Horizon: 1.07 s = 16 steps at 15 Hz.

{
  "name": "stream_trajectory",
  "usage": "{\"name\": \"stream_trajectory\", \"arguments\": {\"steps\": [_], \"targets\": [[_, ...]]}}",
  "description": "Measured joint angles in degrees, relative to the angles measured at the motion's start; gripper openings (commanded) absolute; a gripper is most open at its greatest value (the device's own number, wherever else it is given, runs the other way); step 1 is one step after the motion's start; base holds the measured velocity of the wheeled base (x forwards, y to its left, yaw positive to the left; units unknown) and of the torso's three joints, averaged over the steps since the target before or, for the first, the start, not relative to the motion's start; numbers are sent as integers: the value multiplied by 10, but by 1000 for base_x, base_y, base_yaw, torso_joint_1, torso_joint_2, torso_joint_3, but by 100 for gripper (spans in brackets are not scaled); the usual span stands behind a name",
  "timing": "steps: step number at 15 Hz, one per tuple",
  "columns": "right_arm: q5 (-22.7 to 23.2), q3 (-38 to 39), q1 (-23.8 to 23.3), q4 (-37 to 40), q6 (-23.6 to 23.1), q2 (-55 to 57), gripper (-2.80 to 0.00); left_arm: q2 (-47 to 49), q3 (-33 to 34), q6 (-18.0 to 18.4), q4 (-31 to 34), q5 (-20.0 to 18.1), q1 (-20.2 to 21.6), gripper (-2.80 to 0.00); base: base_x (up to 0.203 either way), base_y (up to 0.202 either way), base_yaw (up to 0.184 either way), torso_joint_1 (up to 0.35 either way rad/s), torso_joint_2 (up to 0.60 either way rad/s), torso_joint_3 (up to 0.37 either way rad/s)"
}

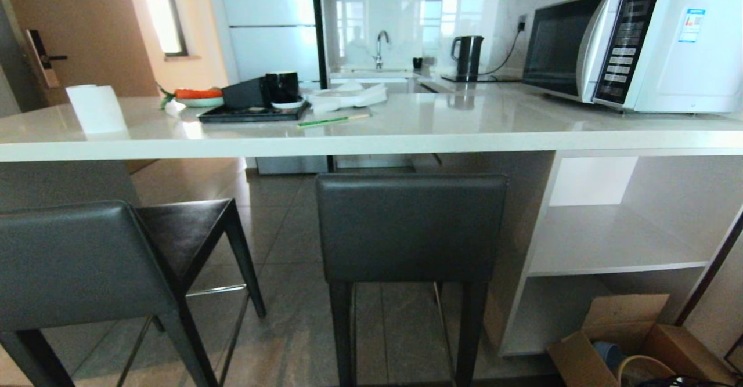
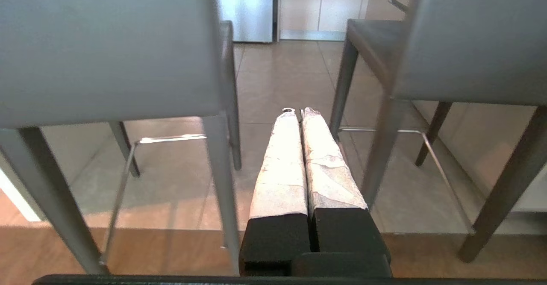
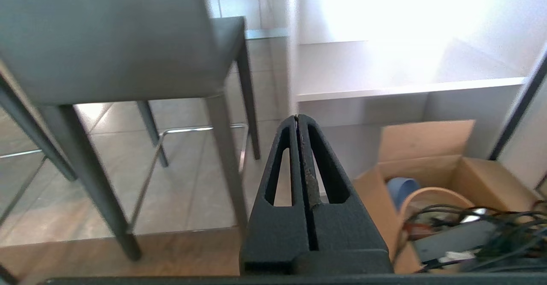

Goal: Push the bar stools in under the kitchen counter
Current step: Pull the gray chair out from under the dining table

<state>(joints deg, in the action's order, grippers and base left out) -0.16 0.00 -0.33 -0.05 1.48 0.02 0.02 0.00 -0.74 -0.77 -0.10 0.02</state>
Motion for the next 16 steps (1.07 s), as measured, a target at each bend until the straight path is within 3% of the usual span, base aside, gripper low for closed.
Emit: {"name": "stream_trajectory", "arguments": {"steps": [5, 16], "targets": [[0, 0, 1, 0, 0, 0, -280, 0, 0, 0, -1, 0, 0, -280, 0, -174, 1, 1, 5, 3], [1, 0, 0, -2, -5, 0, -280, 0, 0, 0, -3, 0, 1, -280, 0, -5, 0, 0, 0, 1]]}}
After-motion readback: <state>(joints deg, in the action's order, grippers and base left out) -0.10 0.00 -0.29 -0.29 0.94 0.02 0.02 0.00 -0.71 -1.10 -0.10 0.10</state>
